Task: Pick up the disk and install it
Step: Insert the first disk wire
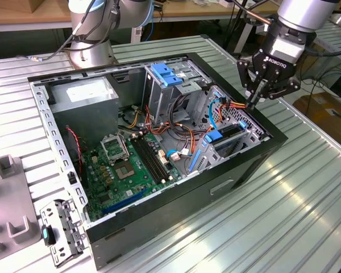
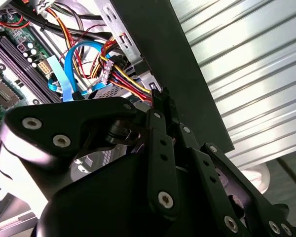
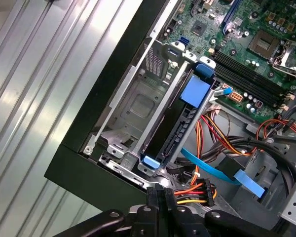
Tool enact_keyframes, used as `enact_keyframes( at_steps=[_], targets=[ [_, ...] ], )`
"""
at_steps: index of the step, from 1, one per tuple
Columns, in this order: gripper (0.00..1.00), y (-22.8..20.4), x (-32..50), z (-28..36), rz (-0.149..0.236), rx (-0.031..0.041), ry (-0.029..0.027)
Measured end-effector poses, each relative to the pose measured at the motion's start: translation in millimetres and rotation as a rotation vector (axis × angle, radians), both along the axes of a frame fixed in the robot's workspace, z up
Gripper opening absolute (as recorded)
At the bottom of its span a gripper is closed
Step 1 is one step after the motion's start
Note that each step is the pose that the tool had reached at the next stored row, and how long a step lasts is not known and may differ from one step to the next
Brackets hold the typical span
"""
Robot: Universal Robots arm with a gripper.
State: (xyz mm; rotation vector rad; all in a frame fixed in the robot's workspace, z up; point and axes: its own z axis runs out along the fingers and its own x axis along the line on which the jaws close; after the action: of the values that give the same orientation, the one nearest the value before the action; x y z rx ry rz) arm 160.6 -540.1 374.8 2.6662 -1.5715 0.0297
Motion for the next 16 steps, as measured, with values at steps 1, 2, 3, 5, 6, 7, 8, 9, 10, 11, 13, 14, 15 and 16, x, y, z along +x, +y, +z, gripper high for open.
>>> enact_keyframes(
  at_steps=[1, 2, 3, 5, 6, 7, 8, 9, 10, 11, 13, 14, 15, 16],
  targets=[
    [0.17, 0.0, 0.0, 0.0, 0.0, 0.0, 0.0],
    [0.17, 0.0, 0.0, 0.0, 0.0, 0.0, 0.0],
    [0.17, 0.0, 0.0, 0.0, 0.0, 0.0, 0.0],
    [0.17, 0.0, 0.0, 0.0, 0.0, 0.0001, 0.0],
    [0.17, 0.0, 0.0, 0.0, 0.0, 0.0001, 0.0],
    [0.17, 0.0, 0.0, 0.0, 0.0, 0.0, 0.0],
    [0.17, 0.0, 0.0, 0.0, 0.0, 0.0, 0.0],
    [0.17, 0.0, 0.0, 0.0, 0.0, 0.0001, 0.0],
    [0.17, 0.0, 0.0, 0.0, 0.0, 0.0001, 0.0],
    [0.17, 0.0, 0.0, 0.0, 0.0, 0.0001, 0.0],
    [0.17, 0.0, 0.0, 0.0, -0.003, 0.0, 0.0],
    [0.17, 0.0, 0.0, 0.0, -0.007, 0.0, 0.0],
    [0.17, 0.0, 0.0, 0.0, -0.02, 0.0, 0.0],
    [0.17, 0.0, 0.0, 0.0, -0.04, 0.0001, 0.0]
  ],
)
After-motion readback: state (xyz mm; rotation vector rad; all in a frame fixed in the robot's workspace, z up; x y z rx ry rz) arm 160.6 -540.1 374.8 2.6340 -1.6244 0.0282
